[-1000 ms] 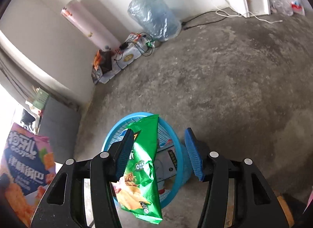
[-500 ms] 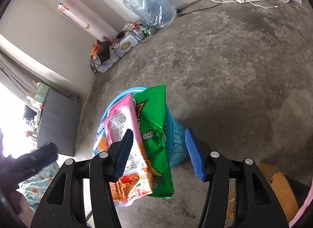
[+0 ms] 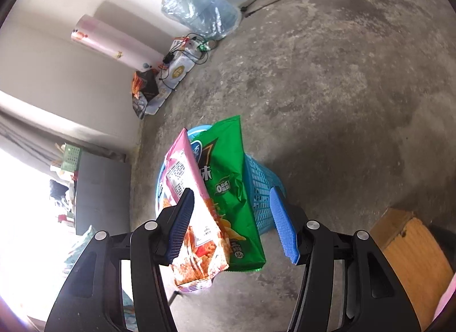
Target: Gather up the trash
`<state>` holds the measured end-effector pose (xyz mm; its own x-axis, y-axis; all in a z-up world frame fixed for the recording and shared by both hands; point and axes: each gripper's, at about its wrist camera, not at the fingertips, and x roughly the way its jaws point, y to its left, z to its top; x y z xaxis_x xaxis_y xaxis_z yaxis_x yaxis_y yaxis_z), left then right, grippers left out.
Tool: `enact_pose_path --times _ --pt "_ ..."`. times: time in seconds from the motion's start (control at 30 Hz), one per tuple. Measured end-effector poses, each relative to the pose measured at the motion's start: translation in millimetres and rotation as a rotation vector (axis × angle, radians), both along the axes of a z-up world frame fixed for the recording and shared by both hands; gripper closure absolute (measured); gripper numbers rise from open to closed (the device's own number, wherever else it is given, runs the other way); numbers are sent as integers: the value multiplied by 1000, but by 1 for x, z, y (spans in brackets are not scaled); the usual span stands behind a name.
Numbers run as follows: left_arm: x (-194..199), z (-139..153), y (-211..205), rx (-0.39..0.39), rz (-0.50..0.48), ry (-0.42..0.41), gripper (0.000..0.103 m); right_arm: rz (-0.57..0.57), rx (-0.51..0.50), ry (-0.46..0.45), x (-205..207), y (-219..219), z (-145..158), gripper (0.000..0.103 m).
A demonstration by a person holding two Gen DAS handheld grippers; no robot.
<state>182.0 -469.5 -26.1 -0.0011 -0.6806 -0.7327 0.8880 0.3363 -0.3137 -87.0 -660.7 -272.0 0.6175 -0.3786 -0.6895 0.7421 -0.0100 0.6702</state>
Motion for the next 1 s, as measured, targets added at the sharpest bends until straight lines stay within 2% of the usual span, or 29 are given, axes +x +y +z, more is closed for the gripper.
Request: enact_pose_path --times 0.1,0.3,0.37,0.5,0.57,0.67,0.77,1.0 --pt "0 10 61 -6 34 -5 37 -12 14 -31 -7 10 5 50" --pt "7 16 178 -60 178 12 34 54 79 -4 9 10 -5 34" --pt "9 14 208 -72 219 24 34 89 109 30 20 7 -14 30" --pt "16 8 251 -83 284 47 34 157 163 141 49 -3 -35 29" --pt "21 5 264 -87 306 60 34 187 179 170 61 -7 -43 31" --pt "30 1 277 -92 330 68 34 230 161 235 81 -10 -45 49" --pt "41 -4 286 -93 356 87 34 258 133 287 98 -9 -43 60" --pt "49 -9 292 -96 371 103 34 328 79 345 122 -10 -45 61"
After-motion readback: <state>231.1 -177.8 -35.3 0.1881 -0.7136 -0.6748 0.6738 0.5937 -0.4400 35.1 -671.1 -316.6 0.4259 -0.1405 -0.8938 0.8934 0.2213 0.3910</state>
